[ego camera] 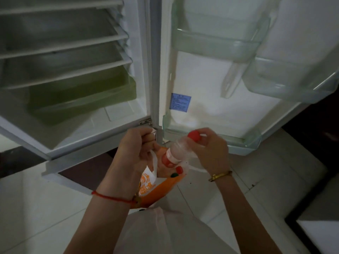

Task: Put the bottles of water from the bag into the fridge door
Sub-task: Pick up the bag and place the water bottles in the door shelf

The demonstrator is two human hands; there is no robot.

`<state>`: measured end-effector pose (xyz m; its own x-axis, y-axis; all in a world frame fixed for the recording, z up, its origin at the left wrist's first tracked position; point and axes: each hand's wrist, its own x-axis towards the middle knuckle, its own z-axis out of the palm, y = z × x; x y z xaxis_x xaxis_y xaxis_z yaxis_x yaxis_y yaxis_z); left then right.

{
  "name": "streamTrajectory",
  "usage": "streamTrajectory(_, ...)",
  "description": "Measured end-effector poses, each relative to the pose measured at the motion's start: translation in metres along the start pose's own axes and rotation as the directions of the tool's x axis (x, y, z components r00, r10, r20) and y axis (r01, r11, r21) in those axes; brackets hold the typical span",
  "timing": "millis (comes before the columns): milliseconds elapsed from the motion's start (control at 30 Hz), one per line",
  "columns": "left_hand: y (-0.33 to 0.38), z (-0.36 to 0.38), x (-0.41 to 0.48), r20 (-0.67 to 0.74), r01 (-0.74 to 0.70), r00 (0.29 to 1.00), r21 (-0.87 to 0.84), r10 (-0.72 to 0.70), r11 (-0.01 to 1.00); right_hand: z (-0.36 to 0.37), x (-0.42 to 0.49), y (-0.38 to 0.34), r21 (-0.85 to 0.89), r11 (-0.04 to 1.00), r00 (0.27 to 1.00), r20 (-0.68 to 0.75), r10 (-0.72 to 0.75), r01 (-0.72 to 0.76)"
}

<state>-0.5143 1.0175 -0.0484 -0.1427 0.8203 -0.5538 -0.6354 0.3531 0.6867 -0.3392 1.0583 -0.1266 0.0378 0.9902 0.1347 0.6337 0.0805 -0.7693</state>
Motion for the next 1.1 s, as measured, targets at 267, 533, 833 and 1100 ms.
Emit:
streamTrajectory(267, 0.009, -0.011, 0.013, -0.008, 0.028, 1.0, 0.028, -0.028, 0.999, -0.034, 0.037, -0.031, -0.041, 0.989, 0.943, -0.298, -0.148, 0.143)
streamTrajectory(533, 0.013, -0.013, 0.023, -0.002, 0.064, 0.998, 0.116, -0.064, 0.991, 0.013, 0.09, -0.016, -0.112, 0.982, 0.96, -0.22, -0.174, 0.152)
streamTrajectory(833, 0.011, -0.005, 0.034, -0.01, 0.117, 0.993, 0.144, -0.117, 0.983, 0.061, 0.137, 0.007, -0.261, 0.961, 0.992, -0.065, -0.108, 0.088)
streamTrajectory(1100, 0.007, 0.001, 0.042, 0.014, 0.131, 0.991, 0.111, -0.133, 0.985, 0.075, 0.146, -0.009, -0.403, 0.915, 0.997, -0.067, -0.045, 0.014)
